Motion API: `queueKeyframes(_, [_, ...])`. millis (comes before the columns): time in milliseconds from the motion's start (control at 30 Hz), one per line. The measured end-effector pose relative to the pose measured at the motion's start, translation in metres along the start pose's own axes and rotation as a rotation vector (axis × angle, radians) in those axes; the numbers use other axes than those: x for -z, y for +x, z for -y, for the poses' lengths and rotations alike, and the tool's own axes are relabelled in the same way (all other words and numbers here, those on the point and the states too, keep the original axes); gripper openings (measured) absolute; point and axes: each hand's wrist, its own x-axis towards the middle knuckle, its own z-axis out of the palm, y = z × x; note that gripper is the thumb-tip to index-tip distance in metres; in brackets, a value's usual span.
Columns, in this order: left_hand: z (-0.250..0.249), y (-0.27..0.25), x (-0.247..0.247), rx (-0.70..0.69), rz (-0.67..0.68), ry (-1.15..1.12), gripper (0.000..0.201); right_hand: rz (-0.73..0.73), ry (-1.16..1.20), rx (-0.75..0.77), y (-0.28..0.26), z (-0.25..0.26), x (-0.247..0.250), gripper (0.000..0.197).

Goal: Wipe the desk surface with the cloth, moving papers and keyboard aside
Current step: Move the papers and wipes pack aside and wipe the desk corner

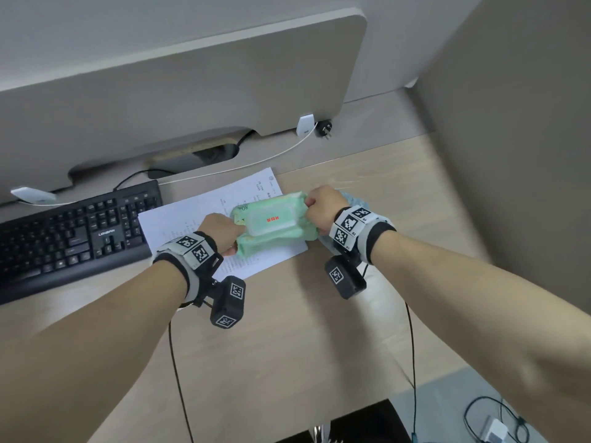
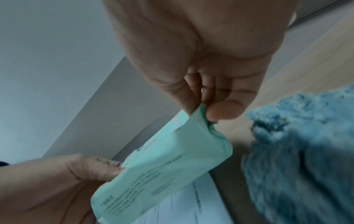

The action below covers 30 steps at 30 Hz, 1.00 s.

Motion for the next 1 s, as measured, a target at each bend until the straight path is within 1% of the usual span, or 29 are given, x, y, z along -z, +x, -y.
queueKeyframes(67, [-0.013, -0.004, -0.003, -0.056, -0.041, -0.012, 0.019, -0.056, 0.061, 0.038, 0.005, -0.008, 0.012, 0.022])
queueKeyframes(133, [-0.031, -0.007, -0.009, -0.112, -0.064, -0.042, 0.018, -0.13, 0.113, 0.063, 0.013, -0.016, 0.03, 0.021])
queueKeyframes(233, [-0.071, -0.005, -0.035, -0.19, -0.069, -0.113, 0.019, -0.226, 0.116, 0.05, 0.031, -0.039, 0.071, 0.02])
queueKeyframes(333, [-0.116, 0.004, -0.077, -0.244, -0.031, -0.122, 0.027, -0.299, 0.076, -0.014, 0.052, -0.071, 0.117, 0.019])
queueKeyframes(400, [-0.146, 0.013, -0.111, -0.265, -0.032, -0.11, 0.03, -0.34, 0.048, -0.045, 0.064, -0.094, 0.148, 0.018])
queueKeyframes(500, [-0.188, 0.031, -0.155, -0.244, -0.021, -0.166, 0.031, -0.388, 0.056, -0.078, 0.087, -0.124, 0.186, 0.018])
queueKeyframes(567, [-0.209, 0.044, -0.17, -0.247, -0.027, -0.188, 0.03, -0.423, 0.076, -0.114, 0.1, -0.135, 0.201, 0.02])
queueKeyframes(633, [-0.23, 0.059, -0.184, -0.238, -0.031, -0.202, 0.029, -0.456, 0.089, -0.131, 0.117, -0.144, 0.215, 0.028])
queueKeyframes(700, [-0.246, 0.071, -0.192, -0.218, -0.031, -0.228, 0.025, -0.456, 0.091, -0.123, 0.13, -0.147, 0.223, 0.035])
queueKeyframes(800, [-0.261, 0.081, -0.201, -0.171, -0.001, -0.353, 0.019, -0.449, 0.111, -0.111, 0.147, -0.147, 0.23, 0.044])
queueKeyframes(833, [-0.263, 0.083, -0.202, -0.171, 0.024, -0.365, 0.024, -0.448, 0.116, -0.117, 0.151, -0.147, 0.231, 0.046])
queueKeyframes(933, [-0.261, 0.087, -0.2, -0.214, 0.135, -0.365, 0.05, -0.431, 0.104, -0.128, 0.157, -0.145, 0.231, 0.047])
queueKeyframes(1000, [-0.259, 0.085, -0.198, -0.242, 0.182, -0.358, 0.056, -0.417, 0.078, -0.141, 0.155, -0.143, 0.229, 0.045])
